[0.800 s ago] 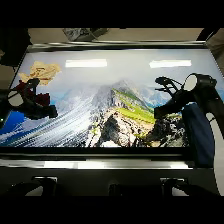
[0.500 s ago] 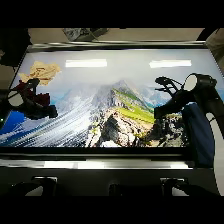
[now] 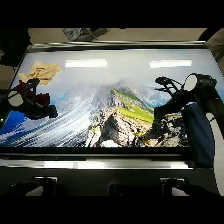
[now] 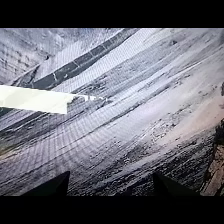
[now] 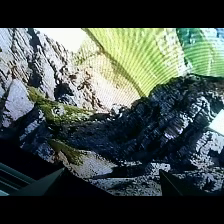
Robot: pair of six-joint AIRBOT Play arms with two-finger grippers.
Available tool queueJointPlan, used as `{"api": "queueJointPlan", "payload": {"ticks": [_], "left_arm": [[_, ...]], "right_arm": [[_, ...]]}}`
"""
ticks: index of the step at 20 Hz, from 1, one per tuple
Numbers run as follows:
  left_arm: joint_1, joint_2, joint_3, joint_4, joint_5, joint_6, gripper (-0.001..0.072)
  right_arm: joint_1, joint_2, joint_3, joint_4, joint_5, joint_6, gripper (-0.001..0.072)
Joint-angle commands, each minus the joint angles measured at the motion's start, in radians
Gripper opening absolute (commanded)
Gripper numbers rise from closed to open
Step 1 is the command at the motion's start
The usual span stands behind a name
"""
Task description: Fold the shirts.
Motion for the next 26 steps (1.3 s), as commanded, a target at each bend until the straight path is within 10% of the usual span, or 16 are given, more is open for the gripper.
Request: {"api": "queueJointPlan", "payload": {"ticks": [1,11,20,26], "left_arm": [[-0.001,0.0,0.0,0.0,0.005,0.0,0.0594],[0.035,-0.001,0.053,0.0,0.026,0.0,0.072],[0.687,-0.189,0.154,-0.41,0.126,-0.037,0.072],[0.74,-0.386,0.156,-0.556,0.386,-0.033,0.072]], "right_arm": [[0.001,-0.001,0.0,-0.018,-0.064,0.0,0.0669],[0.001,-0.001,0.0,-0.047,-0.204,0.003,0.0702],[0.001,-0.001,0.0,0.145,-0.17,-0.101,0.0698],[0.001,-0.001,0.0,0.174,-0.177,-0.164,0.0697]]}}
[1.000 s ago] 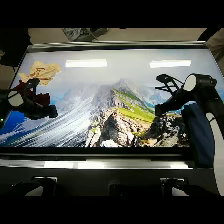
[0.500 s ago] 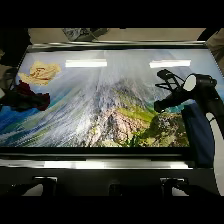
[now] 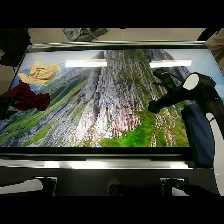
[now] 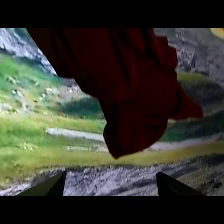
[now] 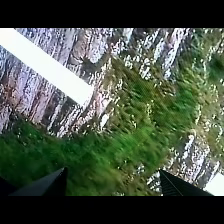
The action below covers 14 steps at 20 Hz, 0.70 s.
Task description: Fold the shirts.
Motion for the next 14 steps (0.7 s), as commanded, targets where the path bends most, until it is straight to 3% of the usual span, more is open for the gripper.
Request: {"api": "queueJointPlan", "payload": {"ticks": [1,6,10,11,12,13,14], "left_arm": [[0.022,-0.116,0.003,-0.106,0.18,0.003,0.072],[-0.007,-0.227,0.003,-0.122,0.342,0.019,0.072],[-0.029,-0.246,0.002,-0.125,0.476,0.121,0.072],[-0.036,-0.252,0.003,-0.126,0.491,0.12,0.06],[-0.039,-0.257,0.003,-0.126,0.493,0.119,0.0292],[-0.041,-0.258,0.003,-0.133,0.489,0.116,0.0095],[-0.041,-0.253,0.005,-0.137,0.473,0.116,0.0025]], "right_arm": [[0.0,0.0,-0.001,0.025,-0.005,-0.042,0.0697],[0.0,0.0,0.0,0.031,0.004,-0.041,0.0696],[0.0,0.0,0.0,0.052,0.051,-0.039,0.0696],[0.0,0.0,0.0,0.051,0.051,-0.038,0.0696],[0.0,0.0,0.0,0.052,0.051,-0.038,0.0696],[0.0,0.0,0.0,0.052,0.052,-0.038,0.0696],[0.0,0.0,0.0,0.051,0.057,-0.038,0.0696]]}}
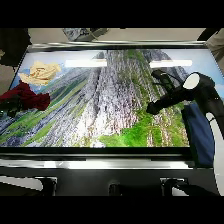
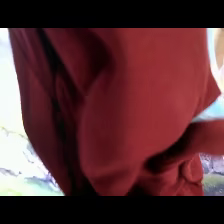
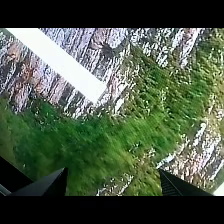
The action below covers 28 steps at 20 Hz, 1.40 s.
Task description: Fold the shirts.
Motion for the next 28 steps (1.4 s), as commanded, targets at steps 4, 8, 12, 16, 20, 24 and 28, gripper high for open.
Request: {"api": "queueJointPlan", "payload": {"ticks": [4,8,12,16,20,24,28], "left_arm": [[-0.041,0.153,0.013,-0.014,-0.008,0.178,0.0023],[-0.153,0.472,0.012,-0.015,-0.111,0.202,0.0023],[-0.376,0.755,0.012,-0.015,-0.243,0.188,0.0023],[-0.652,0.882,0.012,-0.015,-0.339,0.08,0.0023],[-0.899,0.884,0.006,-0.015,-0.34,0.047,0.0023],[-1.003,0.785,-0.039,-0.015,-0.356,0.048,0.0023],[-0.917,0.61,-0.039,-0.015,-0.42,0.14,0.0022]], "right_arm": [[0.0,0.017,0.0,-0.029,0.022,-0.003,0.0679],[0.0,0.114,0.0,-0.127,0.027,0.01,0.0679],[0.0,0.27,0.0,-0.205,0.034,0.053,0.0678],[0.0,0.421,0.0,-0.223,0.034,0.077,0.0679],[0.0,0.553,0.0,-0.286,0.05,0.136,0.0678],[0.0,0.597,0.0,-0.317,0.144,0.183,0.0676],[0.0,0.536,0.0,-0.307,0.234,0.211,0.0659]]}}
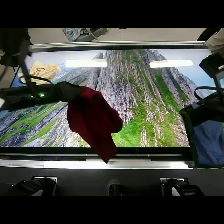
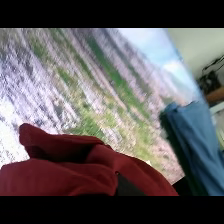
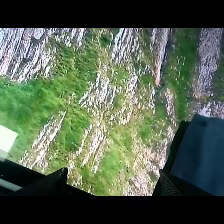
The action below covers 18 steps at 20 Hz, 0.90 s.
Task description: Fold the shirts.
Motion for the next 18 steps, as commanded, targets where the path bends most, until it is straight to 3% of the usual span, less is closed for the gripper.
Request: {"api": "queueJointPlan", "payload": {"ticks": [1,5,6,7,8,10,13,15,18], "left_arm": [[0.065,-0.157,-0.006,0.0,-0.092,0.087,0.0021],[0.212,-0.395,-0.005,-0.009,-0.163,0.114,0.0042],[0.241,-0.44,-0.002,-0.039,-0.17,0.114,0.0244],[0.274,-0.478,0.01,-0.08,-0.2,0.115,0.0597],[0.308,-0.499,0.029,-0.094,-0.237,0.116,0.0643],[0.379,-0.494,0.056,-0.07,-0.317,0.146,0.0643],[0.452,-0.433,0.009,0.097,-0.443,0.146,0.0643],[0.459,-0.362,-0.143,0.12,-0.443,0.175,0.0643],[0.414,-0.274,-0.449,-0.015,-0.336,0.212,0.0643]], "right_arm": [[0.0,-0.058,-0.003,0.004,0.09,0.027,0.0659],[0.0,-0.257,-0.099,0.16,-0.032,-0.029,0.0661],[0.0,-0.325,-0.119,0.238,-0.098,-0.048,0.0661],[0.0,-0.396,-0.123,0.326,-0.148,-0.084,0.0661],[0.0,-0.454,-0.122,0.416,-0.18,-0.116,0.0662],[0.0,-0.554,-0.123,0.573,-0.216,-0.168,0.0662],[0.001,-0.673,-0.123,0.688,-0.207,-0.206,0.0663],[0.029,-0.727,-0.123,0.719,-0.214,-0.219,0.0665],[0.118,-0.792,-0.123,0.78,-0.271,-0.248,0.0702]]}}
